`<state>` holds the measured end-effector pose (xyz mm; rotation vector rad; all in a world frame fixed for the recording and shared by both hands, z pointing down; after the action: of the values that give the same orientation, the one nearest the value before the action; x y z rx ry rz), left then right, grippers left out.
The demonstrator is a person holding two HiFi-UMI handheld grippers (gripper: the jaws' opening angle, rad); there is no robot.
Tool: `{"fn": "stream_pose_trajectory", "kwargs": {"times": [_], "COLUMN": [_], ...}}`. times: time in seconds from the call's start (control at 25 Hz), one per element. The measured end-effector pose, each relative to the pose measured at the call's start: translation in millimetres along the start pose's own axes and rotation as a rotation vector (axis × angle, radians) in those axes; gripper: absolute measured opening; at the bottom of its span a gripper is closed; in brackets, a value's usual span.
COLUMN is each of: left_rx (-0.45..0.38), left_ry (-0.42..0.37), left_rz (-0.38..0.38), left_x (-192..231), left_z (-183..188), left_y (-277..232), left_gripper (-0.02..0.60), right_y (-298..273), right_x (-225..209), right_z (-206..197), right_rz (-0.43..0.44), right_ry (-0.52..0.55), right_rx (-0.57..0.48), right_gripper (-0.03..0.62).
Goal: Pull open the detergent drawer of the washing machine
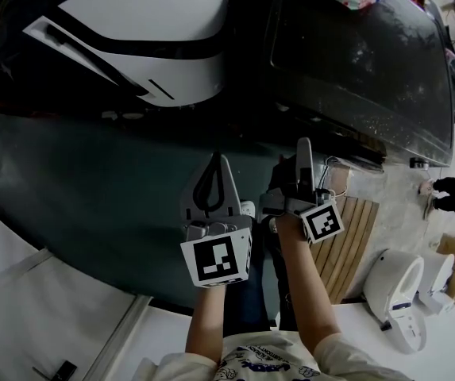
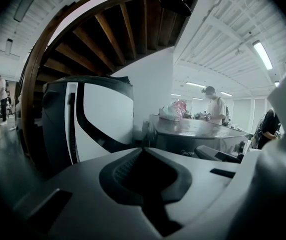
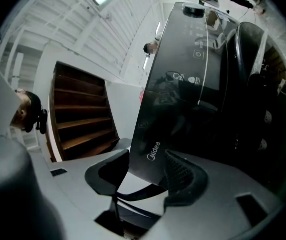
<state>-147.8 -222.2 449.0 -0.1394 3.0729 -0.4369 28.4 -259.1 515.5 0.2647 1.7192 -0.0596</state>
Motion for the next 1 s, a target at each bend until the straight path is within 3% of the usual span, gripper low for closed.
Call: {"fn": "stream_pose_trajectory", "kwargs": {"times": [0.56,0.72,0.84,0.92,1.0], "left_rx": [0.031,0.073,0.074,0.079,0.070], "left_ry": [0.022,-0.034,0.006,0.021,0.038], "left_rz": [0.001,-0.032,-0.012,-0.008,-0.002], "left_x": [-5.4,-8.1,-8.9,-10.6,-12.0], "left_z": [-38.0,-52.8,-57.1,-60.8,-61.4], "left_y": [-17.3,-17.1,-17.8,-17.4,-18.7], "left_gripper": [0.014,0.014,0.014,0.014,0.014], "right_y": [-12.9,-13.6,-12.6,-11.5,-10.4], "right_x": [-33.2,-36.0,-37.0,-39.3,-44.3], "right_z": [8.4,8.4,8.5,8.9,10.2], "right_rz": [0.042,0.062,0.088,0.097,0.092], "right_ry": [-0.046,-0.059,-0.074,-0.085,-0.107], "right_rx": [-0.025,-0.028,-0.020,-0.011,-0.013], "right_gripper": [0.213,0.212,0.216,0.229,0.295]}}
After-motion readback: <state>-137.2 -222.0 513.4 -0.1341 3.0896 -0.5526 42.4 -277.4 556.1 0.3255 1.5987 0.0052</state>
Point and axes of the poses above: the fingertips, and each gripper's own axes: y backward along the fingers, x to its left, z out of its top, the point moved 1 cm from there along y, backward along the fingers, and after that the axes turned 10 degrees about -y, right-handed, at the moved point
